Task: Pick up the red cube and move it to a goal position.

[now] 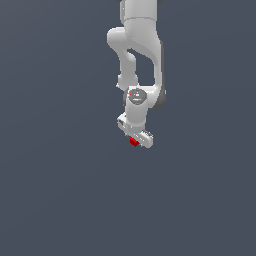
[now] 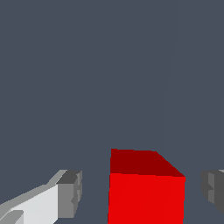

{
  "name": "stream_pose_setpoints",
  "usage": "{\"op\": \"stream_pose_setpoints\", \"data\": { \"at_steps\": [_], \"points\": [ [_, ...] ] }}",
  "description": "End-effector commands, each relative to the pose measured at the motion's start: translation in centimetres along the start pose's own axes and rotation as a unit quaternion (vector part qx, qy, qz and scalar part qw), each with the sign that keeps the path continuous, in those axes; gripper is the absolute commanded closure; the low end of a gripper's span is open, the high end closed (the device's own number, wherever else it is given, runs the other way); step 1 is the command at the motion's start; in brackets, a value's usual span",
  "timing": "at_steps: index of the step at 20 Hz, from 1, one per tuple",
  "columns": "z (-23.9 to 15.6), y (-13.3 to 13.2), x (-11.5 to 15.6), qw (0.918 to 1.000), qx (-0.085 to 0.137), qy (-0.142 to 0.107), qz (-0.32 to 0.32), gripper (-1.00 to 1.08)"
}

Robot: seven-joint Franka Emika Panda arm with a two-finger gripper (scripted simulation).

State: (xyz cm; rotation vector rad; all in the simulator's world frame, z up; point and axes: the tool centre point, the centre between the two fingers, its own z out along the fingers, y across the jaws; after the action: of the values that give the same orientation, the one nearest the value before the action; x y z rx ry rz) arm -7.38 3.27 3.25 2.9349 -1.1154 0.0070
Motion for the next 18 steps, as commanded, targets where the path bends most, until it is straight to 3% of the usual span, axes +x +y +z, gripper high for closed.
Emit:
{"op": "stream_pose_setpoints", "data": {
  "at_steps": [1, 7, 8, 18],
  "points": [
    [0.65, -0.01, -0.38, 0.9999, 0.0, -0.001, 0.014, -0.92],
    [1.24, -0.16, -0.74, 0.9997, 0.0, -0.002, 0.026, -0.92],
    [1.24, -0.16, -0.74, 0.9997, 0.0, -0.002, 0.026, 1.08],
    [1.24, -0.17, -0.73, 0.9997, 0.0, -0.002, 0.026, 1.08]
  ]
}}
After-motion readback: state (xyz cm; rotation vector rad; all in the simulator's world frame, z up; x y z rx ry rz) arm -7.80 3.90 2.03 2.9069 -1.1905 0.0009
